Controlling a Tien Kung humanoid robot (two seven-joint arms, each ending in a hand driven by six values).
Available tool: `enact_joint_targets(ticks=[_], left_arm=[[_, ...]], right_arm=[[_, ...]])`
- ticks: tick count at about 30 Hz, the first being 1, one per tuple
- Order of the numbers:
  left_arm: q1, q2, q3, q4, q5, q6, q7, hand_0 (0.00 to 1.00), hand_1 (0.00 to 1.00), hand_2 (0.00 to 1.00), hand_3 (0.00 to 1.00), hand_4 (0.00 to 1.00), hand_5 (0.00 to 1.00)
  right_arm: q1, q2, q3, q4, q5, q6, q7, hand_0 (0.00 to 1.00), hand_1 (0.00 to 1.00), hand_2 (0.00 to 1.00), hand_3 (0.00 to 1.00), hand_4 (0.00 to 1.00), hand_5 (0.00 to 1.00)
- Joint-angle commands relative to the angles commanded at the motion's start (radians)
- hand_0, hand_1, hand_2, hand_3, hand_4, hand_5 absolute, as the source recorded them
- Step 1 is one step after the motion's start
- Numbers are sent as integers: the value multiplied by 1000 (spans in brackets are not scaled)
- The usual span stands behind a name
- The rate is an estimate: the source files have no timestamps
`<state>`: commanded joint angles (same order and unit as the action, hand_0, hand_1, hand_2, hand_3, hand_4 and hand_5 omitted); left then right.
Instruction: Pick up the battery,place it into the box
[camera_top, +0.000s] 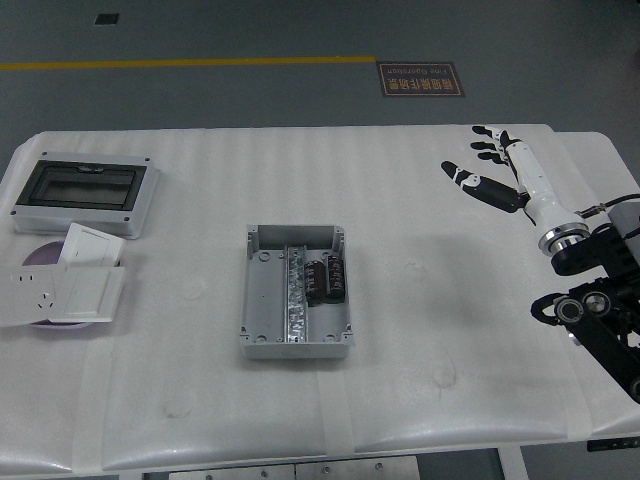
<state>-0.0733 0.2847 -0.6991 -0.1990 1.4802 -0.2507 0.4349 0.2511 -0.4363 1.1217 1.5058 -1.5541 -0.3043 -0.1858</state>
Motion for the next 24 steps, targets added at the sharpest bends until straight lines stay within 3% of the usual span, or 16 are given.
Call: enact_joint_targets(ticks=[12, 24], left_arm=[[28, -26, 16, 0, -29, 4, 0, 653, 667, 596, 617, 620, 2], [38, -29, 23, 2, -37, 9, -3, 652, 668, 596, 618, 624, 3]], right_arm=[[-34, 10, 25, 8, -23, -4, -2, 809, 773, 789, 863, 898, 562], [-38, 5, 28, 15, -18, -13, 6, 813, 778, 794, 861, 897, 562]])
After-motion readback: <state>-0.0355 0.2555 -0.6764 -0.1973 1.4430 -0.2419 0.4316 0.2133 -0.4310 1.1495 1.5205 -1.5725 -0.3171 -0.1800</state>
